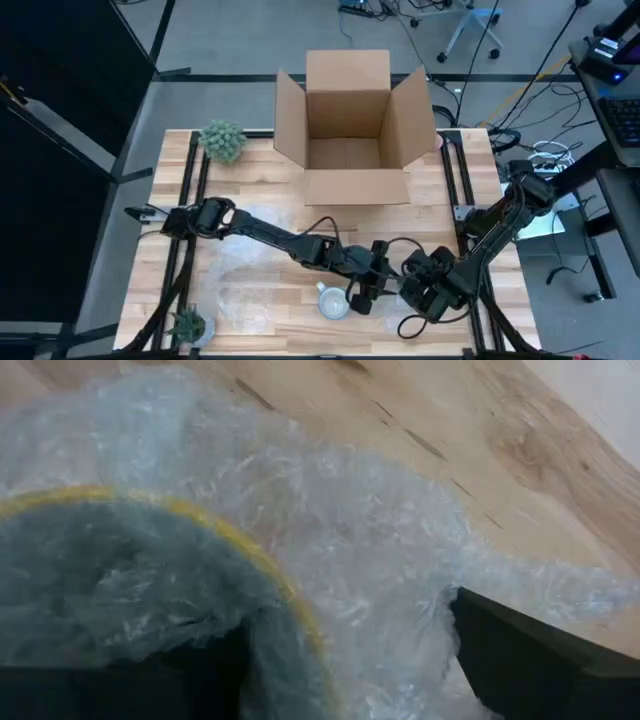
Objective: Wrap mug
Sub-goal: Wrap the yellow mug with the bubble wrap
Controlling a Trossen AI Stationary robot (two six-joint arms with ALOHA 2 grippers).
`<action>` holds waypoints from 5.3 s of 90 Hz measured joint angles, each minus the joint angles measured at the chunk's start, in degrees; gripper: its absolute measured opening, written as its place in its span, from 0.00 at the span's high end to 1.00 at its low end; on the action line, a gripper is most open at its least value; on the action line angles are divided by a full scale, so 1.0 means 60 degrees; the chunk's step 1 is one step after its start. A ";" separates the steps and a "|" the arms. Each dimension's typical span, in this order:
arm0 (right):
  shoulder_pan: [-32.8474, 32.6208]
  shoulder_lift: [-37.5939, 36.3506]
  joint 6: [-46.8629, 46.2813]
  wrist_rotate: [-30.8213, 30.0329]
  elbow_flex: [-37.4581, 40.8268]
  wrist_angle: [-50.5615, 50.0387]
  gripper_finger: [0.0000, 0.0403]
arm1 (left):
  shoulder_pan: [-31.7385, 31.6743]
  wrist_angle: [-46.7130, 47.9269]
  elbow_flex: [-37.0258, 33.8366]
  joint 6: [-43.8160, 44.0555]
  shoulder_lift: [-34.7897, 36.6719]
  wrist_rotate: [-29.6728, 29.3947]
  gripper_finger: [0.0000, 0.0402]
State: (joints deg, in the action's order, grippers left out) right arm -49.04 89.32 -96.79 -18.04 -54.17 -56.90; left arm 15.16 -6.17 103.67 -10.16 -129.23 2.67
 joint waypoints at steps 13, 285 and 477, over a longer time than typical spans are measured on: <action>0.0000 0.0000 0.0060 0.0007 0.0004 0.0036 0.27 | 0.0047 -0.0203 0.0015 -0.0136 -0.0271 -0.0002 0.55; -0.0036 0.1122 -0.0517 -0.0433 -0.0663 -0.0463 0.27 | -0.0146 -0.0456 -0.0020 -0.0111 -0.1104 0.0012 0.55; -0.0095 -0.3293 -0.0513 0.0004 0.0115 -0.1246 0.27 | -0.0149 -0.0464 -0.0020 -0.0122 -0.1104 0.0012 0.55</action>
State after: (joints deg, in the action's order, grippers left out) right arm -49.60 69.56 -99.87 -18.02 -53.48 -64.38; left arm 14.26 -8.95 103.55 -10.90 -135.85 2.74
